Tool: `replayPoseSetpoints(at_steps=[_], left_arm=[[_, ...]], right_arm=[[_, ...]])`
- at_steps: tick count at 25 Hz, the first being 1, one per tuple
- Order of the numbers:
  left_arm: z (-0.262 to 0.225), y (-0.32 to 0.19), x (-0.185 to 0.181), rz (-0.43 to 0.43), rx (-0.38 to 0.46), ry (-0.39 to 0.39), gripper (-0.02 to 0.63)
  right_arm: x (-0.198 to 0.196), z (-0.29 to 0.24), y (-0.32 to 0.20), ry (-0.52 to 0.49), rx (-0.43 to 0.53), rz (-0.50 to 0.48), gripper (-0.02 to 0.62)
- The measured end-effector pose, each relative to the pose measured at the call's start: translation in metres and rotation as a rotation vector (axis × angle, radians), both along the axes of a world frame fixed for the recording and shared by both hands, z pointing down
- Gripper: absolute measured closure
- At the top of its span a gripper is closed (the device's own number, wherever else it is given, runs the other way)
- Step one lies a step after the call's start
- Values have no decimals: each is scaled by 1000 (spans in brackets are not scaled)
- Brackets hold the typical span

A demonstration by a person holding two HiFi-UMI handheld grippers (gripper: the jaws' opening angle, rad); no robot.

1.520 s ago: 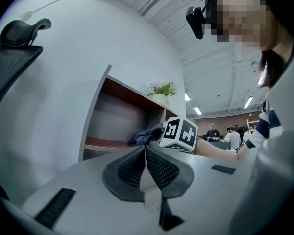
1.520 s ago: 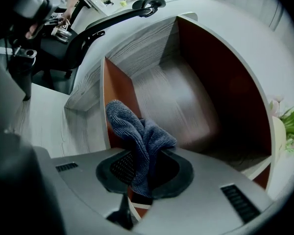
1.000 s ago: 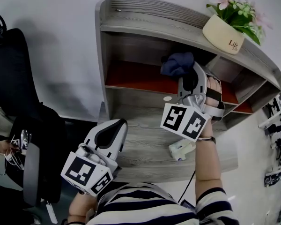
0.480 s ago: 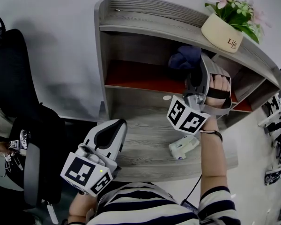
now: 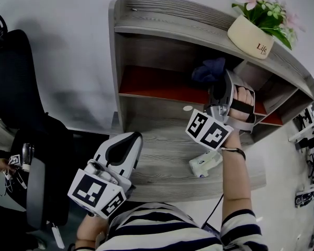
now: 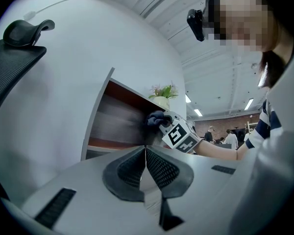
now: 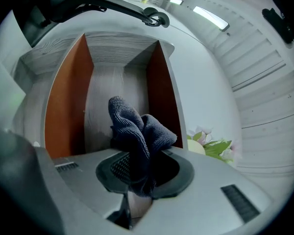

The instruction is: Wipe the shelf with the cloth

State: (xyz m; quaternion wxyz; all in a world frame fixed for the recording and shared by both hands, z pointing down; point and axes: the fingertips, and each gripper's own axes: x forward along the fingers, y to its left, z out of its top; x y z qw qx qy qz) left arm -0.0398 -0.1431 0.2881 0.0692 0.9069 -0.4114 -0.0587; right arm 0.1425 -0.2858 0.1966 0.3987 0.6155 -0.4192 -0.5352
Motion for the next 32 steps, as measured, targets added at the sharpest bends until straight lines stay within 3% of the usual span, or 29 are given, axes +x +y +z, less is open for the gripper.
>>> replayPoseSetpoints(at_steps=[19, 32], left_arm=[[5, -1, 0, 7, -12, -18, 586], [6, 0, 1, 9, -18, -18, 586]], right_arm=[[8, 81, 1, -194, -244, 46, 520], [7, 103, 8, -458, -410, -21, 520]])
